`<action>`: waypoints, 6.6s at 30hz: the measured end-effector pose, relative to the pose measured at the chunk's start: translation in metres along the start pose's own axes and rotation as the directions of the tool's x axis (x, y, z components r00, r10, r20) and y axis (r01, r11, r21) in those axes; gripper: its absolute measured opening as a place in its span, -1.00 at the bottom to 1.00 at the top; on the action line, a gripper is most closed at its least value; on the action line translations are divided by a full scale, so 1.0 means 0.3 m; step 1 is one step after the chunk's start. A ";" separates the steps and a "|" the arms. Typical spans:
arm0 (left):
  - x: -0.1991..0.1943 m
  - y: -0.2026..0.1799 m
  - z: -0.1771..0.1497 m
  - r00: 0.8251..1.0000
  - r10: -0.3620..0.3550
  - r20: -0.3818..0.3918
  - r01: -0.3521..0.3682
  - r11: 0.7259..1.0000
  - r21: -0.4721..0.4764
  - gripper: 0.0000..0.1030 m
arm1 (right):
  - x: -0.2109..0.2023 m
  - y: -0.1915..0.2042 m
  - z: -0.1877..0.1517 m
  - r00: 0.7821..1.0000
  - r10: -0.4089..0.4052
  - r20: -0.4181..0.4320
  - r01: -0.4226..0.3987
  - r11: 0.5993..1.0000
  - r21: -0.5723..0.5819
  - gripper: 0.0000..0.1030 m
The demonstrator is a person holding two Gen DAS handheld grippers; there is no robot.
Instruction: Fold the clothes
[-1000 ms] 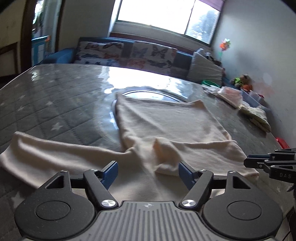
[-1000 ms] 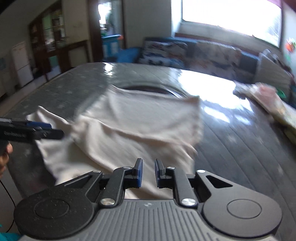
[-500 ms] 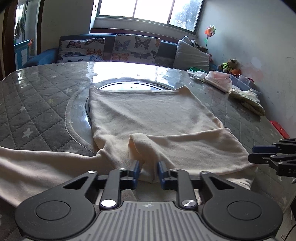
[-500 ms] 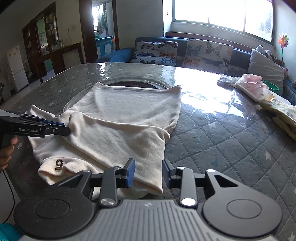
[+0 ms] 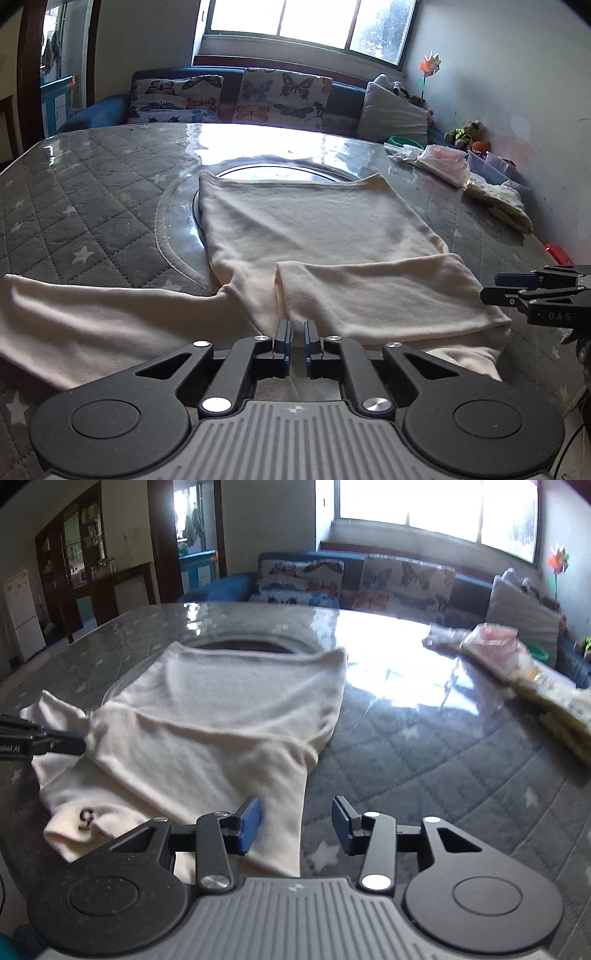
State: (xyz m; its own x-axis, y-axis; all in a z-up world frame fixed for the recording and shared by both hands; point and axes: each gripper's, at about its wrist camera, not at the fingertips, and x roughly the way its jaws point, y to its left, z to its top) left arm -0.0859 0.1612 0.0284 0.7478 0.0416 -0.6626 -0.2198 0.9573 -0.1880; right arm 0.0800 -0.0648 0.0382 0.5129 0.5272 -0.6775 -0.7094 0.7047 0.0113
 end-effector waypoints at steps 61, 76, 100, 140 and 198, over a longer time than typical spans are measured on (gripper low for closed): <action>0.034 0.010 -0.061 0.998 0.066 -0.001 -0.066 0.998 0.002 0.12 | 0.146 -0.031 0.062 0.995 0.090 0.050 -0.085 0.992 -0.094 -0.66; 0.037 -0.002 -0.064 0.997 0.072 0.000 -0.072 0.997 0.020 0.19 | 0.109 -0.038 0.050 0.996 0.054 0.069 -0.042 0.985 -0.168 -0.90; 0.008 -0.044 -0.017 0.998 0.043 0.044 -0.043 0.999 0.013 0.20 | -0.043 -0.018 -0.086 0.993 0.117 -0.017 -0.118 0.987 -0.109 -0.69; 0.020 -0.045 -0.021 0.999 -0.033 0.030 0.035 0.998 -0.045 0.23 | 0.099 0.251 -0.004 0.986 0.162 0.039 -0.145 0.947 -0.287 -0.52; -0.252 0.527 -0.027 0.907 0.399 0.133 -0.273 0.800 -0.534 -0.92 | 0.058 0.299 0.003 0.958 0.282 0.057 -0.276 0.957 -0.086 0.82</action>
State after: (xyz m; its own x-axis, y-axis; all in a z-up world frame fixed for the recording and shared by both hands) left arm -0.1823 0.3072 0.0430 0.6741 0.4580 -0.5796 -0.7151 0.6013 -0.3565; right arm 0.0257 0.0079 0.0280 0.3191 0.7307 -0.6035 -0.8623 0.4881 0.1350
